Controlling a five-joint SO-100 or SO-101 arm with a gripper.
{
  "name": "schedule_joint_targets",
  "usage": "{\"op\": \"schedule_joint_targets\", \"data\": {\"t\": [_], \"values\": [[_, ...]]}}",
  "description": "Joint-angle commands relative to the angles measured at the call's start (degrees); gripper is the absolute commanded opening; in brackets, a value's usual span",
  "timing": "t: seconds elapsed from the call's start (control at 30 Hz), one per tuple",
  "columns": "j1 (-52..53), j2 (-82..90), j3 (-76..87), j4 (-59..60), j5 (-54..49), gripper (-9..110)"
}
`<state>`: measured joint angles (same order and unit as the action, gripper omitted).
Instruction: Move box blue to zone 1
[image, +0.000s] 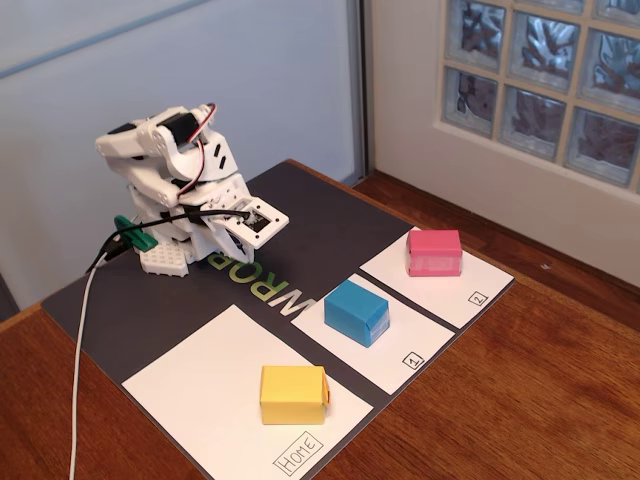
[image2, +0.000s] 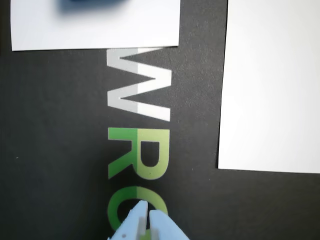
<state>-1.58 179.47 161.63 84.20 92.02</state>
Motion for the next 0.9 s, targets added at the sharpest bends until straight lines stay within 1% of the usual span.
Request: {"op": "schedule_joint_targets", "data": {"t": [0.0, 0.3, 0.87], "values": [[0.35, 1.67, 1.93, 0.53, -1.23, -1], [0.79, 11.78, 10.28, 0.62, -5.36, 0], [1.05, 11.87, 12.39, -0.53, -5.54, 0]]}}
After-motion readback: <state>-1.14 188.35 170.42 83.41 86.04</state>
